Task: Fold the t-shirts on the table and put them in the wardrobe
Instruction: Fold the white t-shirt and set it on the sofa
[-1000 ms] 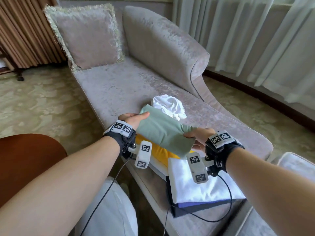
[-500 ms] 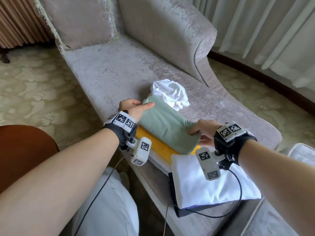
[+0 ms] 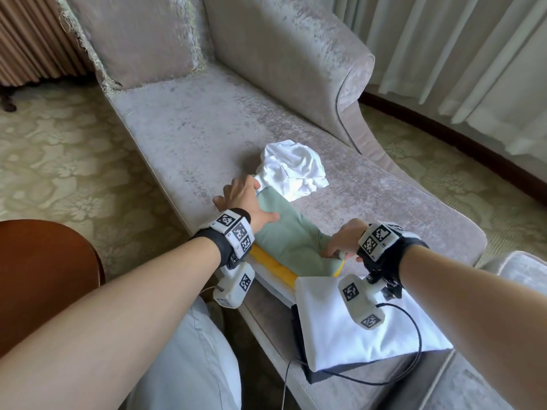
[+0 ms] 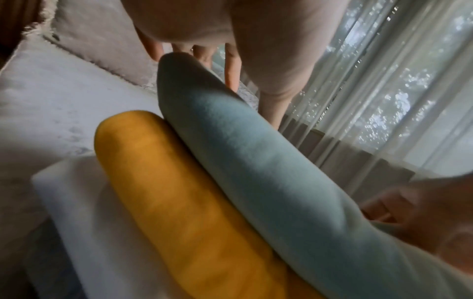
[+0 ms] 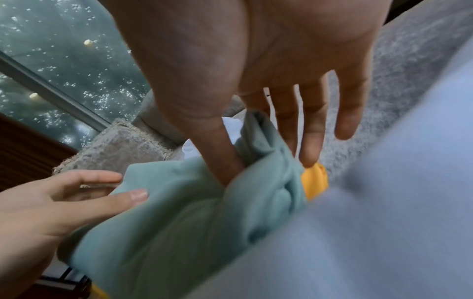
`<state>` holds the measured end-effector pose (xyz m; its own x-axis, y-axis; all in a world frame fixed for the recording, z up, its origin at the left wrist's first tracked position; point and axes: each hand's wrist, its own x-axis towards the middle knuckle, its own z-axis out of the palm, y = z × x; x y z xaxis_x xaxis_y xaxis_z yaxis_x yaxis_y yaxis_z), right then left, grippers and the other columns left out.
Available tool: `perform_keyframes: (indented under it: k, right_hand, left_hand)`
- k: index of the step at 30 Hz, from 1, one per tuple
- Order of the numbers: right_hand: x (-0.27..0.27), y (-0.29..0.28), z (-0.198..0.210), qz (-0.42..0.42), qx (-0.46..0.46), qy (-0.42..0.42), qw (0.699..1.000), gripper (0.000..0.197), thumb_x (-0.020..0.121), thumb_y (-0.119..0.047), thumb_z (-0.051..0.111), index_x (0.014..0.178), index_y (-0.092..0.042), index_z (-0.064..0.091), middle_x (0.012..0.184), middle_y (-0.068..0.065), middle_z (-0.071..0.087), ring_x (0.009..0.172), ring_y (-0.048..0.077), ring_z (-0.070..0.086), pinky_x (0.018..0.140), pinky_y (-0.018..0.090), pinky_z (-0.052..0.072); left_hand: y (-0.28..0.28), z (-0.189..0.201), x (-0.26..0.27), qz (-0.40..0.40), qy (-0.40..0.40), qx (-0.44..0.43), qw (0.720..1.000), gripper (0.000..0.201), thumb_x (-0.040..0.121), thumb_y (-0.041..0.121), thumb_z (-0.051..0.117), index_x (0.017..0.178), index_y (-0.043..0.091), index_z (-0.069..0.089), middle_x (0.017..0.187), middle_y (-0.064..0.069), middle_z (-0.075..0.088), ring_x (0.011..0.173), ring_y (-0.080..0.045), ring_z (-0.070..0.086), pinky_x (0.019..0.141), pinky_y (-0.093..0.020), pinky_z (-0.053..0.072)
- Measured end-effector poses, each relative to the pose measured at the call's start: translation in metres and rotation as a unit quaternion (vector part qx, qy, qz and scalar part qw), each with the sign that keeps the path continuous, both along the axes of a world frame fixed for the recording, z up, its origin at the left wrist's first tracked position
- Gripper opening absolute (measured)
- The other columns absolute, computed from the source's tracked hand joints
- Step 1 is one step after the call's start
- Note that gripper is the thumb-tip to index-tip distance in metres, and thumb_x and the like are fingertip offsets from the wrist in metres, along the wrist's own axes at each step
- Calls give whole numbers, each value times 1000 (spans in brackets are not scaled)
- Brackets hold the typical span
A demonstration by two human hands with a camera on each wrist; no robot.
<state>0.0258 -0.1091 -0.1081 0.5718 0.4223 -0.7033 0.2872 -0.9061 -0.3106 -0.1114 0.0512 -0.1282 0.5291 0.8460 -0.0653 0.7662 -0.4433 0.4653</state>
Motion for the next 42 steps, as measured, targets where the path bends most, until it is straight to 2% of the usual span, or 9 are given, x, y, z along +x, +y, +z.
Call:
perform_keyframes:
  k: [4, 8, 14, 21, 23, 27, 33, 38, 42]
  right_hand:
    - [7, 23, 12, -40, 49, 20, 998, 39, 64, -38, 80, 91, -11, 70, 87, 5, 63, 75, 18, 61, 68, 25, 53]
    - [22, 63, 11, -107, 140, 42, 983, 78, 58, -48, 72, 127, -15, 55, 114, 10, 59, 94, 26, 60, 85, 40, 51]
    - [26, 124, 25, -135, 160, 82, 975, 60, 86, -36, 63, 136, -9, 45, 121, 10, 49, 85, 22, 51, 68, 32, 39]
    - [38, 179, -4, -148, 155, 88, 973, 71, 86, -38, 65, 145, -13, 34, 135, 13, 45, 118, 34, 47, 99, 42, 40]
    - [42, 194, -18, -156, 166, 100, 969, 74, 85, -38, 67, 145, -13, 33, 136, 11, 45, 120, 37, 46, 98, 47, 41]
    - [44, 209, -39, -180, 150, 127, 964, 72, 83, -41, 69, 142, -17, 35, 109, 10, 47, 111, 42, 52, 96, 52, 44]
    - [45, 214, -52, -182, 141, 120, 966, 64, 80, -38, 71, 134, -17, 43, 98, 7, 48, 79, 28, 53, 65, 37, 48]
    - [58, 206, -50, -277, 229, 129, 924, 58, 71, -20, 78, 123, -14, 52, 118, 10, 56, 86, 22, 60, 87, 36, 53]
    - [54, 211, -29, -275, 334, 149, 889, 82, 67, -18, 79, 139, -5, 41, 137, 11, 50, 119, 24, 56, 65, 24, 52]
  left_hand:
    - [21, 11, 3, 85, -109, -130, 982, 57, 67, 53, 81, 104, 24, 50, 110, 1, 54, 104, -21, 54, 94, -34, 45]
    - [58, 25, 4, 168, -231, -268, 920, 29, 81, 34, 76, 83, 7, 67, 69, -1, 60, 62, -13, 57, 48, -14, 43]
    - [102, 15, 12, 150, -242, -426, 859, 44, 89, 38, 65, 120, 7, 63, 114, -4, 64, 89, -13, 59, 64, -24, 41]
    - [129, -33, 20, 115, -223, -545, 800, 25, 92, 41, 59, 98, 20, 71, 123, -1, 57, 119, -20, 48, 107, -39, 33]
    - [135, -48, 20, 113, -219, -556, 794, 32, 89, 41, 62, 110, 18, 70, 136, 0, 54, 127, -21, 45, 105, -40, 36]
    - [139, -67, 16, 117, -204, -599, 765, 47, 93, 41, 58, 131, 13, 59, 135, 1, 58, 107, -14, 57, 73, -31, 46]
    - [140, -86, 11, 98, -220, -608, 756, 29, 96, 32, 54, 116, 14, 67, 110, 2, 68, 108, -20, 56, 102, -38, 39]
    - [145, -74, 8, 107, -337, -552, 755, 17, 91, 9, 63, 106, 6, 70, 104, -11, 71, 91, -22, 66, 71, -29, 55]
    - [146, -44, 2, 176, -410, -447, 775, 23, 79, -16, 66, 96, -1, 70, 94, -21, 71, 84, -28, 69, 61, -23, 58]
